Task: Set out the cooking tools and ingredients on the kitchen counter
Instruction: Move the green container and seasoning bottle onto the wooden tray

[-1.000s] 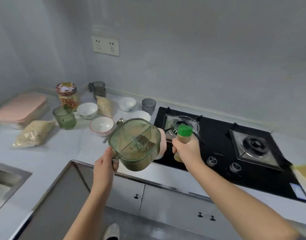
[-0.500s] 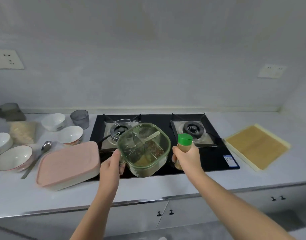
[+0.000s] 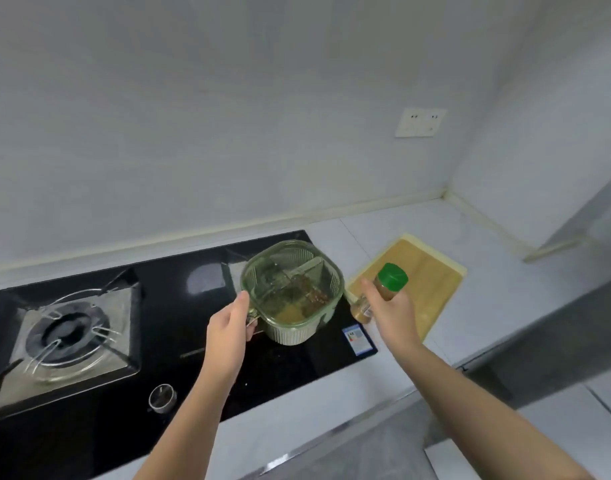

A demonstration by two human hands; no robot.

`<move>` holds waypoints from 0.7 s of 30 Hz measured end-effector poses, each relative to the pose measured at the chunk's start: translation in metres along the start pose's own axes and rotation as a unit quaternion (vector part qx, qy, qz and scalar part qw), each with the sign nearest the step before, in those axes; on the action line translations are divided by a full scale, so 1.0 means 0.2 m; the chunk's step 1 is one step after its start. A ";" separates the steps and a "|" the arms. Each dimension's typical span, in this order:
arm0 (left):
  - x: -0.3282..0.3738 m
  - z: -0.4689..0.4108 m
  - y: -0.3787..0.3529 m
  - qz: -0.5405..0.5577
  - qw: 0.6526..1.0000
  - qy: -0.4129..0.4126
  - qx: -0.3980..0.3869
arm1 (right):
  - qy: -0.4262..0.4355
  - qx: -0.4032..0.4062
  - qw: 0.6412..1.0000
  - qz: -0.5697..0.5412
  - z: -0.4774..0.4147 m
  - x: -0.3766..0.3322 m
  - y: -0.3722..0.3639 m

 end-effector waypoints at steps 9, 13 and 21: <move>-0.01 0.11 -0.73 0.007 0.999 0.030 -0.043 | -0.011 0.053 0.995 0.088 -0.67 0.31 0.45; -0.06 0.15 -1.02 0.011 0.999 0.049 -0.011 | 0.006 0.003 0.993 0.118 -1.01 0.39 0.53; -0.24 0.07 -1.42 -0.018 0.995 0.071 0.070 | -0.017 -0.057 0.984 0.171 -1.52 0.53 0.66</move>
Point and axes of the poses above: each hand's wrist, its own z-axis away from the middle knuckle, its own y-axis out of the back of the hand, x = y × z, the point moved 6 cm from there along -z, towards the middle knuckle, and after that the axes turned 12 degrees about x, right-handed, at the moved point
